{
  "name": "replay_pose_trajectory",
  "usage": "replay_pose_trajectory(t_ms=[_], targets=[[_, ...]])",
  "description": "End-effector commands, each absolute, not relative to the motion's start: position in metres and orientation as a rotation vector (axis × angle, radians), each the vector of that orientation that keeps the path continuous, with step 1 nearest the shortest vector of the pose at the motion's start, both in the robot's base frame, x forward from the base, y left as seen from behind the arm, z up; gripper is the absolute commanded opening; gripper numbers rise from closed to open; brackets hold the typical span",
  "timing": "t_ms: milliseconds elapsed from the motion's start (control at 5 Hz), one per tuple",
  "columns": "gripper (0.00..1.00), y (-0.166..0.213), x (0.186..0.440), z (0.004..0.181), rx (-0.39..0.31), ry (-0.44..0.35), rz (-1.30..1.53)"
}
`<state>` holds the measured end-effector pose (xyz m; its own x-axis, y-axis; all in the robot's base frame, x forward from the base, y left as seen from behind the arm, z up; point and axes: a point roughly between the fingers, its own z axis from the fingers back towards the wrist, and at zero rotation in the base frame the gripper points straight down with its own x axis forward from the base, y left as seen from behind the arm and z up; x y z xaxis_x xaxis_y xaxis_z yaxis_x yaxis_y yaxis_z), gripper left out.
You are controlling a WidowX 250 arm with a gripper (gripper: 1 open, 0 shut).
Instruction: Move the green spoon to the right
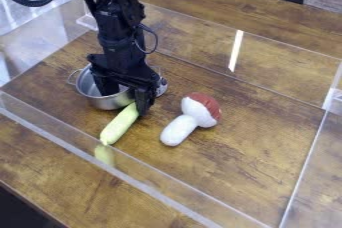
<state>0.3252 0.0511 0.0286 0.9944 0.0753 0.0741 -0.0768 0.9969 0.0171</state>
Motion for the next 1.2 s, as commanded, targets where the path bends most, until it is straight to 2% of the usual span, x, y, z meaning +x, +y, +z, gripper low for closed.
replay_pose_trajectory(t_ms=[0, 200, 600, 1000], targets=[[1.00, 0.055, 0.314, 0.034, 0.014, -0.048, 0.095], [1.00, 0.064, 0.307, 0.034, 0.008, -0.028, 0.118], [1.00, 0.045, 0.314, 0.032, -0.001, -0.003, 0.128], [1.00, 0.018, 0.305, 0.033, -0.013, 0.015, 0.161]])
